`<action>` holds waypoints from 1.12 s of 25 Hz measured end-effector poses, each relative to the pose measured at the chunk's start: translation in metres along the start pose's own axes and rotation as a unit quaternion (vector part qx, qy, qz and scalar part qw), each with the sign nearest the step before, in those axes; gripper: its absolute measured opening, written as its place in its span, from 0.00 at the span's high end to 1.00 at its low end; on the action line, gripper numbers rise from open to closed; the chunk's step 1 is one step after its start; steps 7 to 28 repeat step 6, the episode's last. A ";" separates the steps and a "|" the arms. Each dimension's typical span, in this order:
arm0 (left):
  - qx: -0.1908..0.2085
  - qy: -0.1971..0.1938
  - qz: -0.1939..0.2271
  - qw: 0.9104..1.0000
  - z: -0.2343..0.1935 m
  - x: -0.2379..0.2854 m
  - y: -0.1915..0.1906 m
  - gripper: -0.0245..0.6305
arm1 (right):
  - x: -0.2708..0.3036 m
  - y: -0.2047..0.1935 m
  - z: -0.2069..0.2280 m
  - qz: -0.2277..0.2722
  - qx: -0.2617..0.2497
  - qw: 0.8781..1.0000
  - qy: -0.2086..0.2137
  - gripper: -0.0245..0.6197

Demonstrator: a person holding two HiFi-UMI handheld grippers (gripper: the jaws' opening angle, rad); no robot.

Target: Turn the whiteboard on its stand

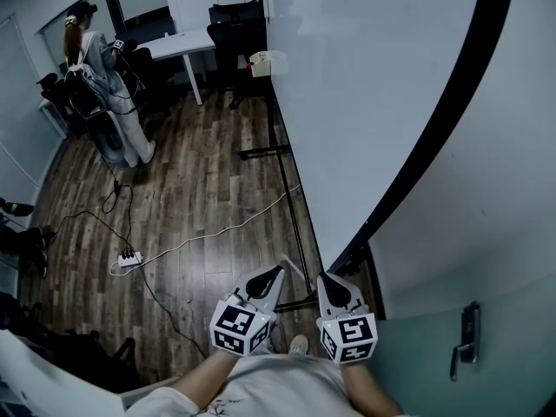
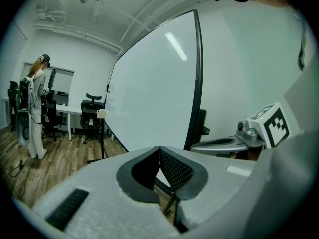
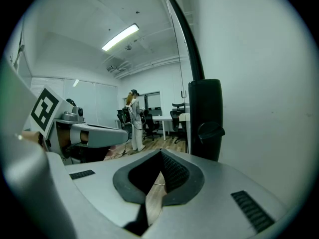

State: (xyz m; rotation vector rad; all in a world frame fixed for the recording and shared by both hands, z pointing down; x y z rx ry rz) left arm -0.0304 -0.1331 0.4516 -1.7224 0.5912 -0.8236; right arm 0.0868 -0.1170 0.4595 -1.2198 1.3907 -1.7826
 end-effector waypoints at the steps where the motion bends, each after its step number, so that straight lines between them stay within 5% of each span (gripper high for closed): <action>1: 0.000 0.000 0.000 1.000 0.000 0.000 0.000 0.95 | 0.000 0.000 0.000 0.000 0.000 1.000 0.000 0.95; 28: 0.001 0.000 0.001 1.000 0.001 0.002 0.001 0.95 | 0.001 0.001 0.001 0.000 0.000 1.000 0.002 0.95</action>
Point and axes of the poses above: the fingertips, and each gripper's own axes: x forward along the fingers, z to its right, y out of its top, the point moved 3 cm from there along -x, backward along the fingers
